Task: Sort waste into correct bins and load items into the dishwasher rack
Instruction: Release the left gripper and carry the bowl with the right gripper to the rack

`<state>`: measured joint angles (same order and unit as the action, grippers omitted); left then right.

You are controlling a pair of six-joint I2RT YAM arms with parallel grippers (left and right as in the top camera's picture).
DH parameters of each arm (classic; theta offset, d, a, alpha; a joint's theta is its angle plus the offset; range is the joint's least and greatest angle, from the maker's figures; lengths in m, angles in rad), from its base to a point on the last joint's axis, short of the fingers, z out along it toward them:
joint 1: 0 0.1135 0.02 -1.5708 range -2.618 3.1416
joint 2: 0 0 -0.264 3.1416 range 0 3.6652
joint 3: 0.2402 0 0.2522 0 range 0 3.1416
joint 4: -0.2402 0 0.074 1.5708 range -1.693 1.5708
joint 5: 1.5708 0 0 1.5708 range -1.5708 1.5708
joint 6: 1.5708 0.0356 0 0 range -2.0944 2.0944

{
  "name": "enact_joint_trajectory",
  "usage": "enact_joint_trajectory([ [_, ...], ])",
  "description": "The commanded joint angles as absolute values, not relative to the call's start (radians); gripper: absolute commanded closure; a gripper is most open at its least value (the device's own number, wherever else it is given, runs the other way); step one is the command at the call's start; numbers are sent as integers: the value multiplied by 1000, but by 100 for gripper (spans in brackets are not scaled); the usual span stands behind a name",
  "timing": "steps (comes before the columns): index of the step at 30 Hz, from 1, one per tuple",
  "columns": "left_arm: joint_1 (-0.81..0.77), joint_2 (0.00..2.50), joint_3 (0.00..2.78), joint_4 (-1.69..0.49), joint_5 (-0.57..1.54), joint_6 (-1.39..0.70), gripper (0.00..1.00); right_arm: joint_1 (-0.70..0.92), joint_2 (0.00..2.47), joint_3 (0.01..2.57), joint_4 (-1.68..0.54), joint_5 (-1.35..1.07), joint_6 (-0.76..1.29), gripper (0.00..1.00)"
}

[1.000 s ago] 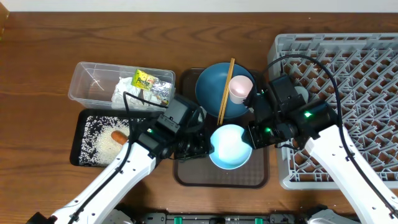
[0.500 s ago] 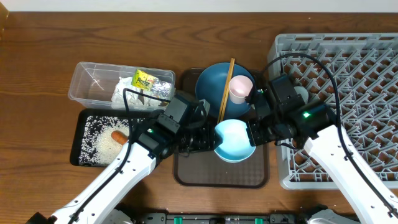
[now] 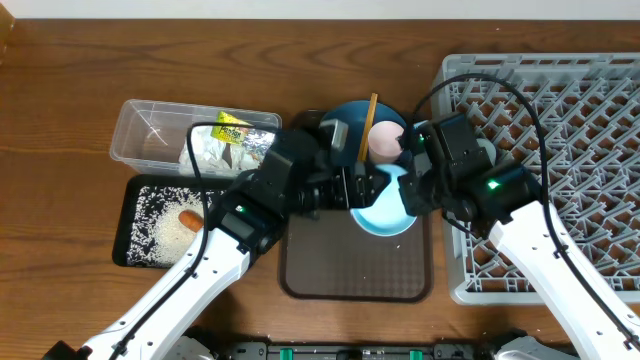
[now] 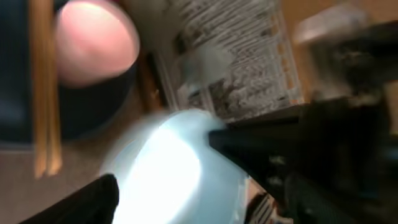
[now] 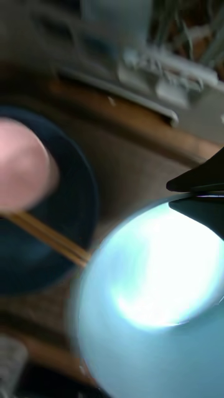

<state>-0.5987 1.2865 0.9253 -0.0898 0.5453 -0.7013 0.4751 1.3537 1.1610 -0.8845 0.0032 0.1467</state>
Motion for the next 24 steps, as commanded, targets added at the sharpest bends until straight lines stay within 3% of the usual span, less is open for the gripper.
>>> enact_joint_trajectory([
  [1, -606, 1279, 939, -19, 591, -694, 8, 483, 1348, 1169, -838, 219, 130, 99],
  [12, -567, 1279, 939, 31, 591, -693, 2, 418, 1348, 1169, -615, 716, 17, 99],
  [19, -567, 1279, 939, 24, 591, -693, 1, 278, 1355, 1169, -418, 755, -220, 99],
  [24, -567, 1279, 939, 24, 591, -694, 0, 159, 1403, 1169, -297, 712, -529, 99],
])
